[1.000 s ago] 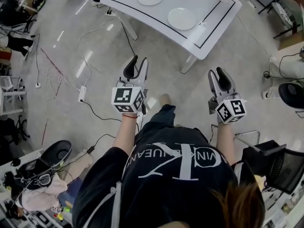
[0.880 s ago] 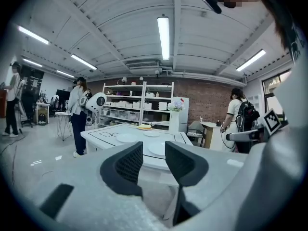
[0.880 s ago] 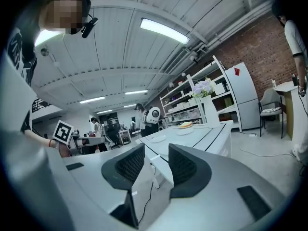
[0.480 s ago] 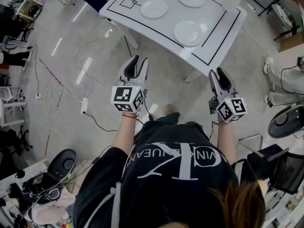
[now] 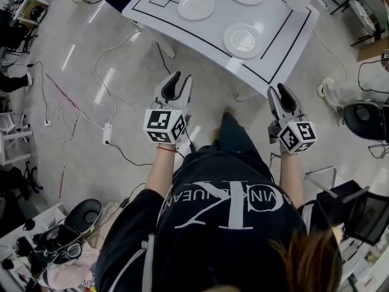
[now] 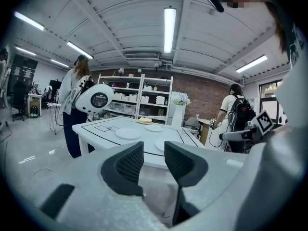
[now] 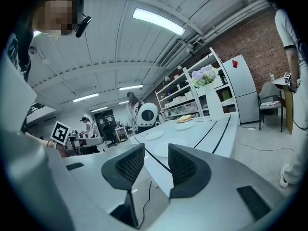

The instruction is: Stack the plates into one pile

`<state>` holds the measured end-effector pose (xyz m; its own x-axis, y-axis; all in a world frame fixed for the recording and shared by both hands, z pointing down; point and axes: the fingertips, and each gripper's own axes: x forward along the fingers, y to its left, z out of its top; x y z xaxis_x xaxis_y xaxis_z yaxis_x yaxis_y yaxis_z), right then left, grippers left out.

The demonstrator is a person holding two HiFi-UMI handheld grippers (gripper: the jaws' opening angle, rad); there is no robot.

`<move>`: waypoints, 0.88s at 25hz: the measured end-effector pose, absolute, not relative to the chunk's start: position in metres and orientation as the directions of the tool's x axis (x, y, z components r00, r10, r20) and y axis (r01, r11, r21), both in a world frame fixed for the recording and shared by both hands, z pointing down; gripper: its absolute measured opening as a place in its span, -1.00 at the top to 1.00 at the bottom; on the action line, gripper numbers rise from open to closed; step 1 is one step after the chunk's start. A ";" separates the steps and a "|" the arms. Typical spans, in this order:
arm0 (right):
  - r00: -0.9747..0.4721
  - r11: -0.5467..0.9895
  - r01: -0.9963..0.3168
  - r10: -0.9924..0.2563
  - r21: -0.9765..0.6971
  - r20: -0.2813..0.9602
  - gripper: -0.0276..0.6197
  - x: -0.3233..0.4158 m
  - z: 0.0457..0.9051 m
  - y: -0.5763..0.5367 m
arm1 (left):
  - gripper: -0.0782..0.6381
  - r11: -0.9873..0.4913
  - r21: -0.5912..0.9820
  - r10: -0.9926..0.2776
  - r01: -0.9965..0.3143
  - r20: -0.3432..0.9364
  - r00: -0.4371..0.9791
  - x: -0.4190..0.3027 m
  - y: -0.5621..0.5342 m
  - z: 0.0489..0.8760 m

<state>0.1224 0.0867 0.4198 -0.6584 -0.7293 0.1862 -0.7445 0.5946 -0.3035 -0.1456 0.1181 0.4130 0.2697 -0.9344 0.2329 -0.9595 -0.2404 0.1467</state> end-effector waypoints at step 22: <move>-0.671 0.566 -0.735 -0.688 -0.375 0.278 0.47 0.099 0.447 -0.038 | 0.43 -0.308 0.206 -0.881 -0.929 0.307 0.361 -0.139 -0.028 0.428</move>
<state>0.0994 -0.0383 0.4472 -0.6709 -0.6876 0.2776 -0.7346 0.5656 -0.3748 -0.1391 -0.0278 0.4284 0.3606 -0.8807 0.3070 -0.9287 -0.3083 0.2062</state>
